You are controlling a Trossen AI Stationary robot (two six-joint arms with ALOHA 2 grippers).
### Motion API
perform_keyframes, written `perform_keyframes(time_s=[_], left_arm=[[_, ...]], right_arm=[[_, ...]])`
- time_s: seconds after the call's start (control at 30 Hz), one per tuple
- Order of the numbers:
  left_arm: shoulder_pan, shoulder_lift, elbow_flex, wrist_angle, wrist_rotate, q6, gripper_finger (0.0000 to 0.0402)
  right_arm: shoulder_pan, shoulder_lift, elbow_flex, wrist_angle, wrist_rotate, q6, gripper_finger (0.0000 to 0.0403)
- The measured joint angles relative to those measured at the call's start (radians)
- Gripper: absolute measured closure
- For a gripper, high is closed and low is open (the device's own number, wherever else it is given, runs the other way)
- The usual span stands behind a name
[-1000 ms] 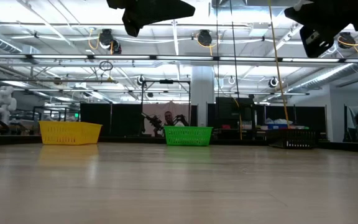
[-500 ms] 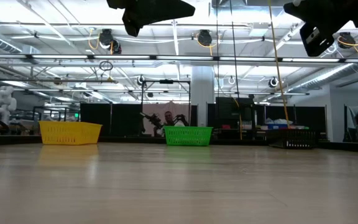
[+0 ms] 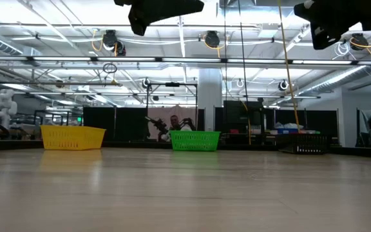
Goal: Sort Halloween decoration
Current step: Put the white bone toy into the black bin
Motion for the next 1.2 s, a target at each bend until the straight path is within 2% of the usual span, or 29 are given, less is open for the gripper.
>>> perform_keyframes(time_s=[0.13,0.23,0.37,0.57,0.8,0.9,1.1,1.2], left_arm=[[0.011,0.000,0.000,-0.024,0.004,0.006,0.0183],[0.023,0.000,0.000,-0.039,0.018,0.001,0.0202],[0.033,0.000,0.000,-0.028,0.077,0.033,0.0252],[0.037,0.000,-0.011,-0.034,0.083,0.092,0.0328],[0.048,-0.036,-0.086,-0.010,0.085,0.105,0.0384],[0.049,-0.087,-0.155,0.015,0.087,0.104,0.0398],[0.049,-0.230,-0.303,0.039,0.094,0.088,0.0399],[0.051,-0.286,-0.353,0.049,0.111,0.088,0.0399]], right_arm=[[0.000,0.000,0.000,0.000,0.000,-0.002,0.0316],[0.000,0.000,0.000,0.000,0.000,-0.017,0.0316],[0.000,0.000,0.000,0.000,0.000,-0.062,0.0316],[0.000,0.000,0.000,0.000,0.002,-0.069,0.0316],[0.000,0.000,0.000,-0.019,0.079,-0.078,0.0316],[0.000,0.000,0.000,-0.034,0.079,-0.078,0.0316],[0.000,0.000,0.000,-0.038,0.085,-0.077,0.0316],[0.000,0.000,0.000,-0.038,0.156,-0.077,0.0316]])
